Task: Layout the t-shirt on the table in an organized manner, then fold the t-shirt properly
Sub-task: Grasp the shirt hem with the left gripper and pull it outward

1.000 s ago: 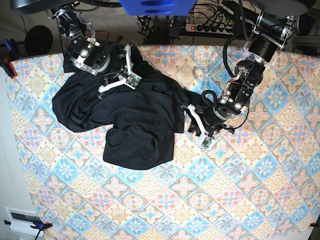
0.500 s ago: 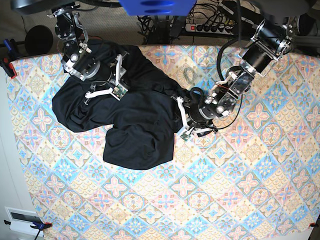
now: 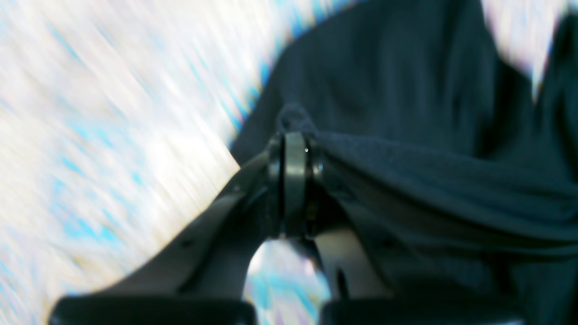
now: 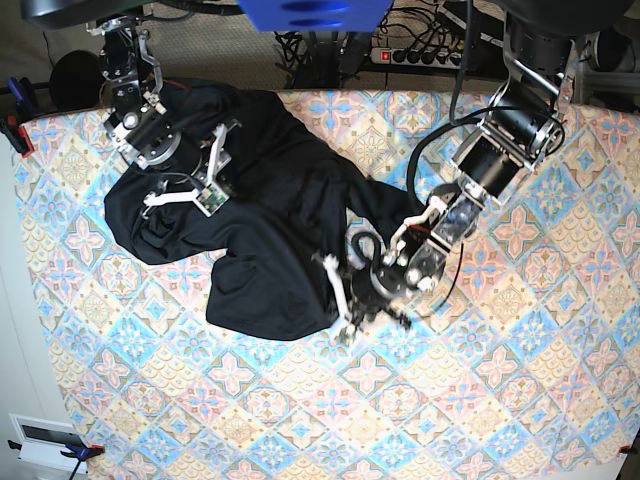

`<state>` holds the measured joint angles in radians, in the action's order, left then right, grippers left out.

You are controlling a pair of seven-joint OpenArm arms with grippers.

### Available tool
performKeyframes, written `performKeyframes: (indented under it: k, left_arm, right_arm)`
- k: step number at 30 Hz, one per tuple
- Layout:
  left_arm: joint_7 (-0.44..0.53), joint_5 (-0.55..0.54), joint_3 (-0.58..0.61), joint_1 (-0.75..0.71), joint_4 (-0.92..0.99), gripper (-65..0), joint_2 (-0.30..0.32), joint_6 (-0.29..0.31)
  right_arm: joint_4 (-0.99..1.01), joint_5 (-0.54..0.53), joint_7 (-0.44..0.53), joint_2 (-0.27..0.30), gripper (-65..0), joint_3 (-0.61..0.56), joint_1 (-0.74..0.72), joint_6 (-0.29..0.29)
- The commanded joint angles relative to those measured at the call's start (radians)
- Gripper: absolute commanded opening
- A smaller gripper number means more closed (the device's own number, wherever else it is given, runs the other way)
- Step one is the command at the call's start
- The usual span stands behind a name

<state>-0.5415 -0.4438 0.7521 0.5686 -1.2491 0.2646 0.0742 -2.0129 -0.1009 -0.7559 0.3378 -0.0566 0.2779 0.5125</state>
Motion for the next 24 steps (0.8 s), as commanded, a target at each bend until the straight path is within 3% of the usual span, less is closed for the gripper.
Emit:
performKeyframes:
  k: [1,8,14,16,19,21,24]
  left_arm:
    - [0.036,0.001,-0.007,0.06,0.012,-65.0,-0.02,-0.004]
    - [0.242,0.003,-0.007,0.301,0.342,-65.0,-0.169,-0.011]
    - [0.521,0.02,0.001,0.531,0.788,-62.6,-0.353,-0.014]
    - [0.535,0.07,0.001,0.571,0.882,-57.2,-0.397,-0.052]
    - [0.532,0.152,0.001,0.554,0.891,-46.1,-0.414,-0.172]
    - [0.513,0.201,0.002,0.509,0.848,-38.4,-0.411,-0.179]
    - [0.407,0.204,-0.001,0.422,0.741,-31.9,-0.351,-0.179]
  right_arm:
    - [-0.018,-0.012,0.025,0.004,-44.1,0.01,-0.002,0.004]
    - [-0.018,-0.012,0.025,0.004,-44.1,0.044,-0.002,0.004]
    - [-0.018,-0.012,0.025,0.002,-44.1,0.044,-0.002,0.004]
    - [-0.018,-0.012,0.025,0.001,-44.1,0.044,-0.002,0.004]
    - [-0.018,-0.012,0.025,0.001,-44.1,0.044,-0.002,0.004]
    - [-0.018,-0.012,0.025,0.001,-44.1,0.044,-0.002,0.004]
    - [-0.018,-0.012,0.025,0.001,-44.1,0.042,-0.002,0.004]
